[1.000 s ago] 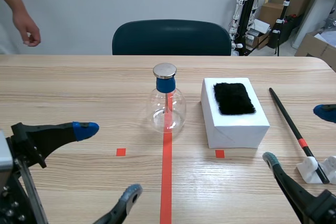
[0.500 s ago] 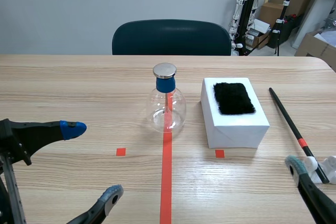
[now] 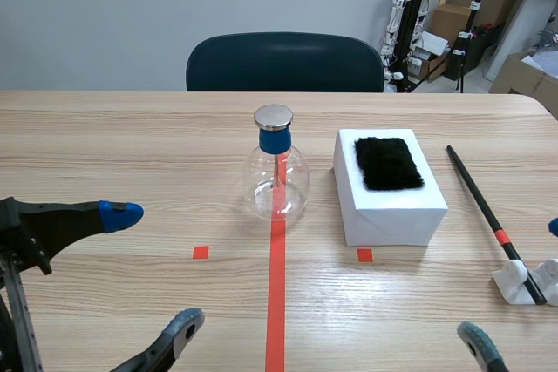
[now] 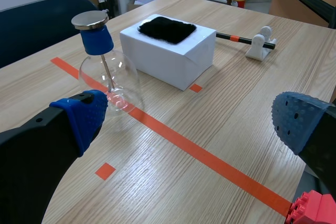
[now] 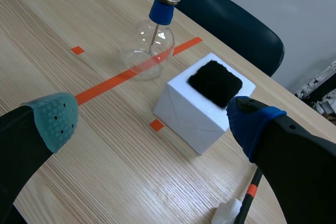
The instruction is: Do the electroscope experiment. return to the home posture
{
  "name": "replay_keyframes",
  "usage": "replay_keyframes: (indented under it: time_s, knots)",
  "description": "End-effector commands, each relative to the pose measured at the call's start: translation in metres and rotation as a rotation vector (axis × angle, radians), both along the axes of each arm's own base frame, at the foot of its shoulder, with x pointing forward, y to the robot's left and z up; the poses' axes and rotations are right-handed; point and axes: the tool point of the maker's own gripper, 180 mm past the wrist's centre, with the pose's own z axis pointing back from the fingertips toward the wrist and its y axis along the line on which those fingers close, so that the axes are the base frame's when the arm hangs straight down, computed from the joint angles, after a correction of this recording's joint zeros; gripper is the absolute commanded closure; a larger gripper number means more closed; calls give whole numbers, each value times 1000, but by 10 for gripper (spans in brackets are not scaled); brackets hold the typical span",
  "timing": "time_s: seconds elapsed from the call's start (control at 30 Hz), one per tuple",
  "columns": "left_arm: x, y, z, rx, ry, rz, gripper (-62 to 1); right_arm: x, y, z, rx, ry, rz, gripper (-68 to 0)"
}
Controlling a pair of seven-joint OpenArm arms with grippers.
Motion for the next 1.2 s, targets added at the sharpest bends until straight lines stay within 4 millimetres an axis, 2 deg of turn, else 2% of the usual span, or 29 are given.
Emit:
replay_keyframes:
  time_s: [0.0, 0.33, 1.17]
  knots:
    - [2, -2, 9, -32, -21, 2, -623, 1, 2, 8, 21, -19, 10, -577]
    - [2, -2, 9, -32, -21, 2, -623, -3, 17, 11, 20, -14, 82, -575]
    - [2, -2, 9, -32, -20, 2, -623, -3, 17, 12, 21, -15, 82, -576]
